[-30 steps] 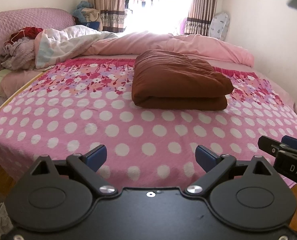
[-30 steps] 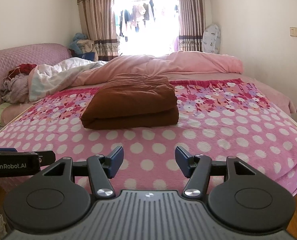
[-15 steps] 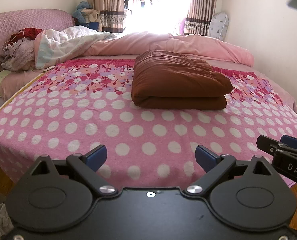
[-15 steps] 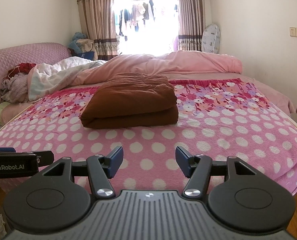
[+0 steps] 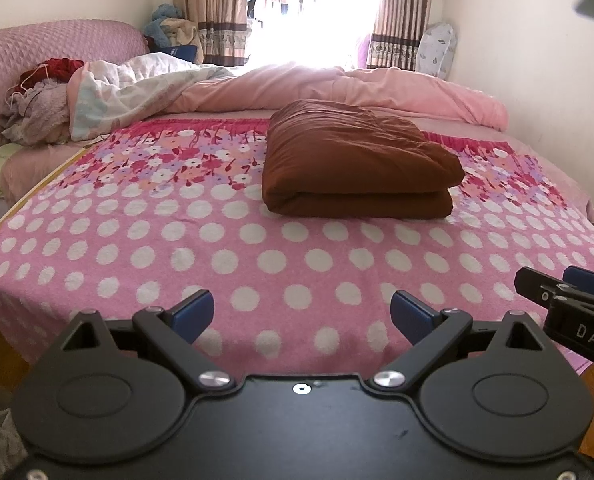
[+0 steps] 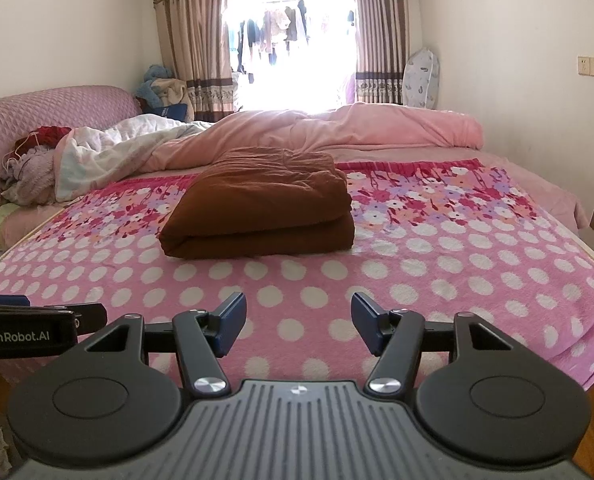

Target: Fold large clothes

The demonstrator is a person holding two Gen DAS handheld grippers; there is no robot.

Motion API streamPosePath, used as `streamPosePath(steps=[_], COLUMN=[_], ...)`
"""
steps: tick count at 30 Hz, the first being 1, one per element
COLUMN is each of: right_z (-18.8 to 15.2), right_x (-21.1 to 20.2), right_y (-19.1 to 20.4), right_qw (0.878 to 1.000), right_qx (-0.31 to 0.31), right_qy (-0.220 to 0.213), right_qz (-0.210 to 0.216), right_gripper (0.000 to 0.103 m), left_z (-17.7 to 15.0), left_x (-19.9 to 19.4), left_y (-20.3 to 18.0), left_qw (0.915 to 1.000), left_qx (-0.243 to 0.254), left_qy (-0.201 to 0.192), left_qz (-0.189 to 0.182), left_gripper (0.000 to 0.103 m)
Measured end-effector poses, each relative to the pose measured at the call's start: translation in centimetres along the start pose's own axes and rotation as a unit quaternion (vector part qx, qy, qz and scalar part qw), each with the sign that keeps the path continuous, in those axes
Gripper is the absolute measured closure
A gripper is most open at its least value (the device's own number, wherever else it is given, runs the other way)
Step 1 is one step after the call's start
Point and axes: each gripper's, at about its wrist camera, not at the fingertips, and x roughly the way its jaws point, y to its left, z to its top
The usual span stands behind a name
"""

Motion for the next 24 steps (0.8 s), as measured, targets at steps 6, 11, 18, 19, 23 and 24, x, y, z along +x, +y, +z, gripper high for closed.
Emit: streamPosePath(steps=[6, 11, 18, 19, 23, 24], right_z=[0.04, 0.04, 0.09, 0.1, 0.11, 0.09], right_x=[-0.02, -0.06, -0.01, -0.04, -0.06, -0.07], right_y=[-0.27, -0.22, -0.31, -0.26, -0.09, -0.27], right_qw=[1.0, 1.0, 1.0, 1.0, 1.0, 1.0], right_qx=[-0.001, 0.0, -0.002, -0.001, -0.001, -0.001], right_qy=[0.0, 0.0, 0.0, 0.0, -0.001, -0.001], right_qz=[0.0, -0.001, -0.001, 0.0, -0.001, -0.001], right_gripper=[0.032, 0.032, 0.032, 0.032, 0.032, 0.032], left_z=[-0.02, 0.0, 0.09, 0.09, 0.11, 0.11], left_x=[-0.11, -0.22, -0.28, -0.27, -0.31, -0.32], left_y=[-0.1, -0.1, -0.06, -0.06, -0.07, -0.08], left_qw=[1.0, 1.0, 1.0, 1.0, 1.0, 1.0], left_qx=[0.004, 0.006, 0.006, 0.006, 0.006, 0.006], left_qy=[-0.002, -0.004, -0.005, -0.004, -0.004, -0.005], left_qz=[0.001, 0.002, 0.004, 0.005, 0.005, 0.005], left_gripper=[0.005, 0.005, 0.005, 0.005, 0.005, 0.005])
